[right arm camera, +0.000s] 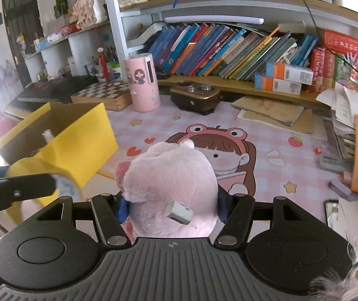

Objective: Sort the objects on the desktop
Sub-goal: 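Lift the tape roll and pink pig and carry both over the yellow box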

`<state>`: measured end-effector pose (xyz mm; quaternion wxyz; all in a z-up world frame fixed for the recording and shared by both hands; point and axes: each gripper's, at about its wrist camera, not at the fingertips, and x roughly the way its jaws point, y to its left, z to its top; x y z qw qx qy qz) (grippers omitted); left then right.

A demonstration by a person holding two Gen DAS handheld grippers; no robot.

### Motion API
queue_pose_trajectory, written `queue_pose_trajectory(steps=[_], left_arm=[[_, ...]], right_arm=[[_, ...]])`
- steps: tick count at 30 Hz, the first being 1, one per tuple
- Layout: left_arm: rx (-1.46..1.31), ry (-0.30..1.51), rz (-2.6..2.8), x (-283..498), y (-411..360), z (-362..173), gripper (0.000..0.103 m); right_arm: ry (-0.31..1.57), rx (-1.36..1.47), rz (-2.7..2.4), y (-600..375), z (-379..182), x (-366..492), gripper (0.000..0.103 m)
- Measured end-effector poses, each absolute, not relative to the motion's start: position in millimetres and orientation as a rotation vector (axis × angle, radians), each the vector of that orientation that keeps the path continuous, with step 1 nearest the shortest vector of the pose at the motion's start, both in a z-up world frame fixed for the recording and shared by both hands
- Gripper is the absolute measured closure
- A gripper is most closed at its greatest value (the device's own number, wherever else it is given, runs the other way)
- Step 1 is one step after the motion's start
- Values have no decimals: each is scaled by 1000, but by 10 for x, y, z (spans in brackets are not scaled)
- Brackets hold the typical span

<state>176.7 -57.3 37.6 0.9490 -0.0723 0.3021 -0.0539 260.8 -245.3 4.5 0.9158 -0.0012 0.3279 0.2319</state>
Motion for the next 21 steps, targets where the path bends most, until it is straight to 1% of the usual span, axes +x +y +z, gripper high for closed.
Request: queue_pose_trajectory(steps=[8, 21], left_arm=[[-169, 606, -183, 1578, -429, 366, 64], [-219, 594, -194, 1077, 137, 338, 64]], right_arm=[[707, -6, 414, -2328, 60, 2249, 42], [742, -40, 387, -1817, 52, 1668, 42]])
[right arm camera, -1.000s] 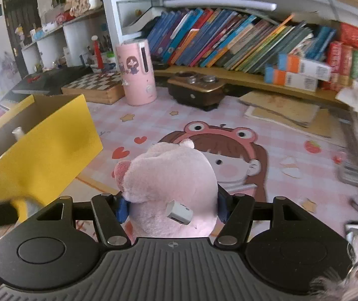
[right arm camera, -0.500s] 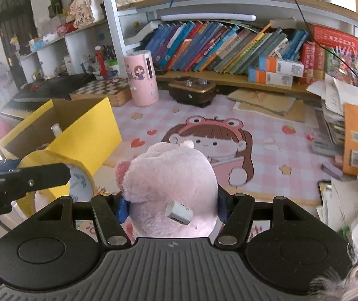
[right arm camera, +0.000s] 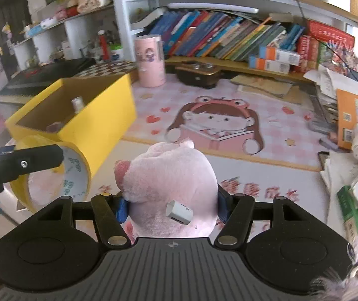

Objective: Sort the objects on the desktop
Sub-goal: 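Lift the tape roll and pink pig and carry both over the yellow box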

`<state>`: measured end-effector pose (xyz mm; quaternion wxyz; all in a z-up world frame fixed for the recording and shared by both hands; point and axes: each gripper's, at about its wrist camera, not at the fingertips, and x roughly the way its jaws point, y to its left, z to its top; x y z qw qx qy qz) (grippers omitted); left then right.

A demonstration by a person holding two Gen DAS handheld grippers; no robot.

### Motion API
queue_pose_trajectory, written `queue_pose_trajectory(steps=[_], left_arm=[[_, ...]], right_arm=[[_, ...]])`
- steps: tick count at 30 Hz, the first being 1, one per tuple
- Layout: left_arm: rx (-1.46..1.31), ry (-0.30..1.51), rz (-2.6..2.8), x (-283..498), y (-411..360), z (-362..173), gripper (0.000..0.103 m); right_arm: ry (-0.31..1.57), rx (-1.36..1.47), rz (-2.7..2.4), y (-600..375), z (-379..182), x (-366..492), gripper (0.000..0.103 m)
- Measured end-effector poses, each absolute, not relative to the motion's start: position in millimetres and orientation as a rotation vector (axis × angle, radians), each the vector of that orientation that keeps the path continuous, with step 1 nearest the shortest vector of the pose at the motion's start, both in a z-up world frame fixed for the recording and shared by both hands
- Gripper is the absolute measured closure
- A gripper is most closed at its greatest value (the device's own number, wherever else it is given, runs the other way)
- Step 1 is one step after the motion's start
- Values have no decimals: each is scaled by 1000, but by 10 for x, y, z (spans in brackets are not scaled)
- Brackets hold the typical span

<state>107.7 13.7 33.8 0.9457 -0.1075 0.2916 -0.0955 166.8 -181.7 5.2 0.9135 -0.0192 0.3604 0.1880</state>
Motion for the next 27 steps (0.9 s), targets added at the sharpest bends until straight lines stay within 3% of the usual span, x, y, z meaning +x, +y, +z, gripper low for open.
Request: queue_pose_trajectory(steps=[27], left_arm=[[-310, 546, -77, -154, 1438, 291, 64]], right_arm=[[769, -114, 534, -425, 42, 588, 42]])
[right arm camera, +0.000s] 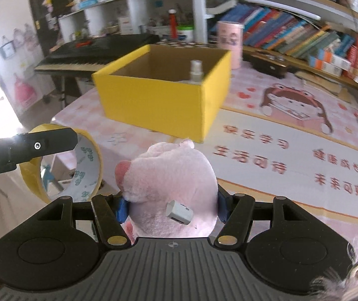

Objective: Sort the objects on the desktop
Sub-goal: 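Lift the tape roll and pink pig and carry both over the yellow box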

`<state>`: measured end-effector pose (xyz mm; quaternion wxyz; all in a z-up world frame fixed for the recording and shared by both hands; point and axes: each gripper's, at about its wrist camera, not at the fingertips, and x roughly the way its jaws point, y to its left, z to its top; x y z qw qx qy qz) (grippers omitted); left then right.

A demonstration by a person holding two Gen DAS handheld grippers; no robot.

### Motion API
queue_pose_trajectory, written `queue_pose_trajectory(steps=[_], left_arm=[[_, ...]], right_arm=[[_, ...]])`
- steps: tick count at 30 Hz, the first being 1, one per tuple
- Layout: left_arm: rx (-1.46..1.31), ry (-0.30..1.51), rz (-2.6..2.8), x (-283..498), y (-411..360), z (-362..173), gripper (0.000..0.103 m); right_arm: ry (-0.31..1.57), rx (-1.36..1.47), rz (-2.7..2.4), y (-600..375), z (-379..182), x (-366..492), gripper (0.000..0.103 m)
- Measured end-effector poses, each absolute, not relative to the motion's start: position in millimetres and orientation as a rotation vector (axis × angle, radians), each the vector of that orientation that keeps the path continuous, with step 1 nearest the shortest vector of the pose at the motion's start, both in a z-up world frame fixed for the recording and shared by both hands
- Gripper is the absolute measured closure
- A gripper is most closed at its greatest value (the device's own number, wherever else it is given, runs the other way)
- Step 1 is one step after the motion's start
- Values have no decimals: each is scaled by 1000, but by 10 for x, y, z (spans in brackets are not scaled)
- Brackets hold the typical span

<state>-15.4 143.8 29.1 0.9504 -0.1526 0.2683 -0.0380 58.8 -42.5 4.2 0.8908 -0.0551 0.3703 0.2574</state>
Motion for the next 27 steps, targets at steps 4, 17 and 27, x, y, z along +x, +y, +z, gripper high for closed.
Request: queue_pose_trajectory(steps=[4, 17, 27], left_arm=[[-330, 534, -52, -198, 1553, 292, 64], [-333, 439, 9, 85, 1825, 431, 64], [-285, 304, 40, 813, 1869, 786, 64]], right_arm=[[765, -142, 568, -253, 66, 581, 42], [624, -139, 652, 31, 300, 1016, 43], [472, -98, 669, 162, 730, 1901, 42]])
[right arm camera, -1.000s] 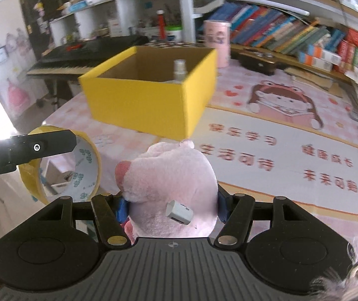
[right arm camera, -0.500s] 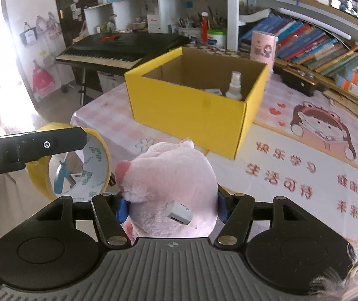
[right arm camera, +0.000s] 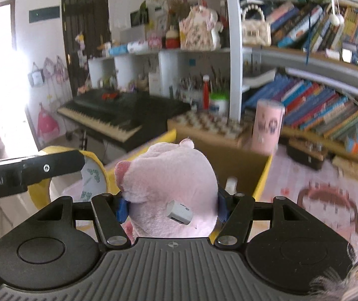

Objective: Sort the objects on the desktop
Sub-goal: 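Lift the tape roll and pink pig and carry both over the yellow box, then open the right gripper to drop the pig while the left releases the tape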

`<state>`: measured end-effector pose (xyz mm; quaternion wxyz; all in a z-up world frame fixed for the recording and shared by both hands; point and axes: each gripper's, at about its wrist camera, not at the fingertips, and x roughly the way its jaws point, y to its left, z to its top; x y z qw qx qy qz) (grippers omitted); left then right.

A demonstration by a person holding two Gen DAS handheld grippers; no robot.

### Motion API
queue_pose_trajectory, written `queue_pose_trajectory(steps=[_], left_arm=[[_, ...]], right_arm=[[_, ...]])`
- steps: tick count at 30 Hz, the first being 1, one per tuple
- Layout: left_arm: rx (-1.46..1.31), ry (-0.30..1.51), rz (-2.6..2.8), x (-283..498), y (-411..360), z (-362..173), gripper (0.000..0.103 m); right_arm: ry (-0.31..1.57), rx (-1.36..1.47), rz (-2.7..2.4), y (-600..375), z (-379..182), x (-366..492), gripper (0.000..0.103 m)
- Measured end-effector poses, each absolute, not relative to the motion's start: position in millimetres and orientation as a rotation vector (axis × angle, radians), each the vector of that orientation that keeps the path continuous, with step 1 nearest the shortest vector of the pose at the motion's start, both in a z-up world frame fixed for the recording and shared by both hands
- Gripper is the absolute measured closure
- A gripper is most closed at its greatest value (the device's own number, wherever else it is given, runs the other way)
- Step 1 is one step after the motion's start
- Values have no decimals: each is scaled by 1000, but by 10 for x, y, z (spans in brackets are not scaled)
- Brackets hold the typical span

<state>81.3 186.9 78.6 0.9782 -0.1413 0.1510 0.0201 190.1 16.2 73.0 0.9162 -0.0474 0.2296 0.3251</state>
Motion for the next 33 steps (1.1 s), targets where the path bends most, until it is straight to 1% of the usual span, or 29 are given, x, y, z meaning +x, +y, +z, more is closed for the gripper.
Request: queue_pose_trajectory(steps=[5, 10, 15, 20, 27, 29, 32, 33], left_arm=[[-263, 303, 62, 1205, 1865, 788, 64], [-232, 345, 75, 1574, 1851, 656, 64], [-171, 432, 80, 1909, 1790, 409, 64], [-138, 525, 66, 2159, 1718, 218, 64], [-117, 616, 62, 2327, 1656, -19, 64], [-119, 618, 61, 2345, 1645, -46, 64], [-118, 626, 76, 2362, 1626, -53, 61], [-119, 622, 82, 2348, 1625, -43, 60]], right_arm=[[429, -142, 688, 271, 831, 2402, 42], [454, -227, 736, 512, 794, 2903, 42], [535, -367, 806, 841, 599, 3319, 42], [700, -449, 855, 1115, 316, 3671, 42], [820, -542, 842, 1353, 53, 3894, 41], [835, -545, 836, 1400, 18, 3928, 39], [821, -536, 826, 1403, 30, 3910, 32], [805, -532, 823, 1401, 54, 3904, 23]])
